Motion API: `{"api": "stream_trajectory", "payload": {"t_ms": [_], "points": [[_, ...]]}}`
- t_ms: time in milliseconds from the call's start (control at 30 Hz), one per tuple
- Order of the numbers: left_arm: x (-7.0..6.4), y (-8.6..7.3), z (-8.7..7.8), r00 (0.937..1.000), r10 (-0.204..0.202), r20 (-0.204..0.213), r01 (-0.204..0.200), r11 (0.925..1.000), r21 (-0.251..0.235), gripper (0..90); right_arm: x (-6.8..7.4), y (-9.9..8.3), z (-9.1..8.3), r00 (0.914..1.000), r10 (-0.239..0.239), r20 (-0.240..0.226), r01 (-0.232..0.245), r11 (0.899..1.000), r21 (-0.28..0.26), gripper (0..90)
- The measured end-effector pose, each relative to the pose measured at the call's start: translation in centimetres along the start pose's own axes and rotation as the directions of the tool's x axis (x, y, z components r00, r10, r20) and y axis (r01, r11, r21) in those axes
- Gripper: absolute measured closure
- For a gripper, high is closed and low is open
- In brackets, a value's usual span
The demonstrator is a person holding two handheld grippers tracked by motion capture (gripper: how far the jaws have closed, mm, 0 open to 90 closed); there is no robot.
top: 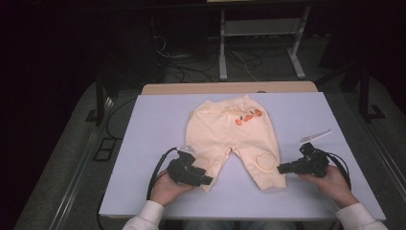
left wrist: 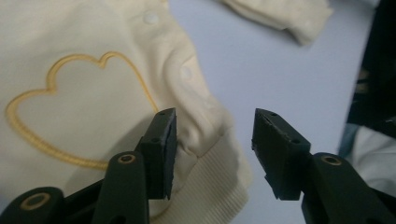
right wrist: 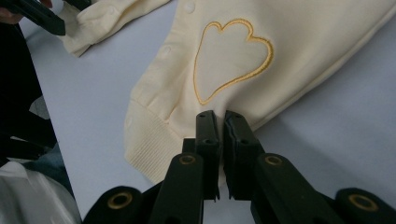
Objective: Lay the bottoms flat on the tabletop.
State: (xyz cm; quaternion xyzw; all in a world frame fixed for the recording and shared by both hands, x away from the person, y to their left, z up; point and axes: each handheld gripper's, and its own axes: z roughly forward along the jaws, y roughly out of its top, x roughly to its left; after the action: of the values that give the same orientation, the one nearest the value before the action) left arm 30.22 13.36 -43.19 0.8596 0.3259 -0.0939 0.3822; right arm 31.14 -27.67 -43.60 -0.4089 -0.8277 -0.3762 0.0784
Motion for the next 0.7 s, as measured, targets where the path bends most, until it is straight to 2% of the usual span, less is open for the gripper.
{"api": "stream_trajectory", "payload": {"t_ms": [67, 200, 300, 433, 500, 633, 700], "points": [[0.1, 0.0, 0.2, 0.9995, -0.013, 0.029, 0.013, 0.9999, -0.009, 51.1, 0.0, 0.0, 0.0, 1.0, -0.001, 0.001, 0.001, 1.0, 0.001, 83.8], [0.3, 0.0, 0.4, 0.9989, -0.014, 0.044, 0.014, 0.9999, -0.003, 48.5, 0.1, 0.0, 0.0, 1.0, -0.002, 0.002, 0.002, 1.0, -0.001, 83.5], [0.2, -0.1, 0.1, 0.9994, -0.005, 0.035, 0.006, 0.9997, -0.025, 43.0, 0.1, 0.0, 0.0, 1.0, -0.005, 0.002, 0.005, 1.0, 0.0, 83.3], [0.1, -0.2, -0.9, 0.9995, 0.021, -0.023, -0.023, 0.9952, -0.095, 33.1, 0.1, 0.0, -0.2, 1.0, -0.007, -0.005, 0.006, 1.0, -0.017, 82.1], [0.3, -0.3, -1.5, 0.9984, 0.034, -0.045, -0.04, 0.9896, -0.138, 29.1, 0.2, 0.0, -0.4, 0.9999, -0.008, -0.009, 0.008, 1.0, -0.029, 80.3], [0.4, -0.6, -2.9, 0.9945, 0.051, -0.091, -0.071, 0.9729, -0.22, 20.7, 0.6, 0.1, -1.0, 0.9996, -0.029, 0.005, 0.029, 0.997, -0.076, 75.3], [0.6, -0.7, -3.5, 0.9919, 0.057, -0.113, -0.085, 0.9641, -0.252, 15.5, 0.8, 0.2, -1.3, 0.9991, -0.037, 0.019, 0.039, 0.994, -0.1, 66.8]]}}
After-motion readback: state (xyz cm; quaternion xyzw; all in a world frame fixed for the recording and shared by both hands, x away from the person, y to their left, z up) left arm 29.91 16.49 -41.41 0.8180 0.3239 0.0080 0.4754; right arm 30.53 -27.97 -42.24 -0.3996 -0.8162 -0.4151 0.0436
